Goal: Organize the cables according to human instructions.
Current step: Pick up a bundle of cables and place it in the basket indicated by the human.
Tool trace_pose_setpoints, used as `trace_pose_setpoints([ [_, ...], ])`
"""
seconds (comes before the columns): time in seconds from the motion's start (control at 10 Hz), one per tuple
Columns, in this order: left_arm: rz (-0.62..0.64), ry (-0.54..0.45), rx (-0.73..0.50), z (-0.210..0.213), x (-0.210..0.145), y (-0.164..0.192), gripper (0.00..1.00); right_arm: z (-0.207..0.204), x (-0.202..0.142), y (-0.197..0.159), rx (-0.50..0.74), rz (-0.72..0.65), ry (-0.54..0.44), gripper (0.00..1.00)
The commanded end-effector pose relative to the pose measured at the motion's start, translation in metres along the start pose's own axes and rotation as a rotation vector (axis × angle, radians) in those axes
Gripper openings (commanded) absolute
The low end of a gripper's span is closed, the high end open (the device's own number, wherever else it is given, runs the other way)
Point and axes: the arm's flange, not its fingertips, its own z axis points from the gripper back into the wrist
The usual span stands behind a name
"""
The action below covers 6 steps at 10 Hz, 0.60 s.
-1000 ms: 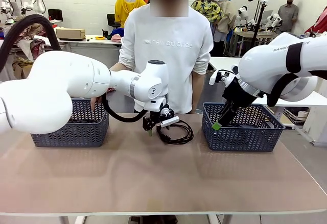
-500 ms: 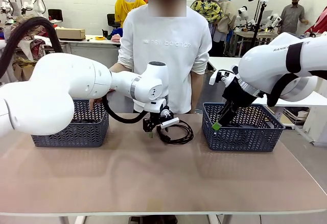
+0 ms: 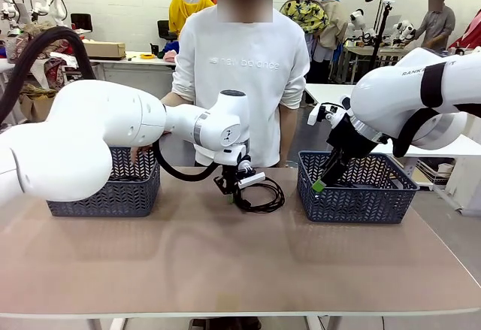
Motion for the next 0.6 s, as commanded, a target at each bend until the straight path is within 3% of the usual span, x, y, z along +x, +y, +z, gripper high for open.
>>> trace_pose_setpoints([
  [0.0, 0.016, 0.014, -0.026, 0.0014, -0.0056, 0.009, 0.18, 0.0012, 0.0031, -0.0024, -0.005, -0.001, -0.001, 1.0],
  [0.2, 0.012, 0.012, -0.03, 0.0, -0.0059, 0.0107, 0.0, 0.0012, 0.0031, -0.0024, -0.005, -0.001, -0.001, 1.0],
  [0.5, 0.001, 0.021, -0.027, 0.0069, -0.0029, 0.0102, 0.0, 0.0012, 0.0031, -0.0024, -0.005, -0.001, -0.001, 1.0],
])
